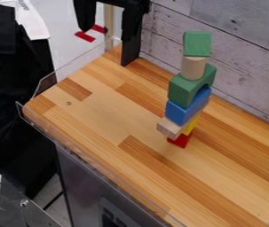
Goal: Move the green block to the left
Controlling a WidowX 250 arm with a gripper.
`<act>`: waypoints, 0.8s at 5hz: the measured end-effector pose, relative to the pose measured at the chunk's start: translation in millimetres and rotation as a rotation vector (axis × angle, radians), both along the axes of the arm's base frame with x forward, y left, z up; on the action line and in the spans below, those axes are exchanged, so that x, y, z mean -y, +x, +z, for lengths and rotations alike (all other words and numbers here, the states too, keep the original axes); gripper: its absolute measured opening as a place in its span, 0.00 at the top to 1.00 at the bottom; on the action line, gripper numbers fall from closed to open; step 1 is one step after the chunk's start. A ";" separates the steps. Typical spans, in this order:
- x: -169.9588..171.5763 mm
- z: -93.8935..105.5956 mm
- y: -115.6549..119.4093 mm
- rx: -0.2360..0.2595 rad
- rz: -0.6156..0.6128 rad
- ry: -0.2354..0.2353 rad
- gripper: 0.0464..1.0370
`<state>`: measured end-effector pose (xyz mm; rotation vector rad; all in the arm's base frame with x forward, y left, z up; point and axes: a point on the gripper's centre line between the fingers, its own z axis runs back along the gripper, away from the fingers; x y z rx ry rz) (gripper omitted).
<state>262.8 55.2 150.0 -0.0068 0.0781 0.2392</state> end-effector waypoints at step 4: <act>21.2 35.2 -8.5 0.065 0.018 -0.036 0.04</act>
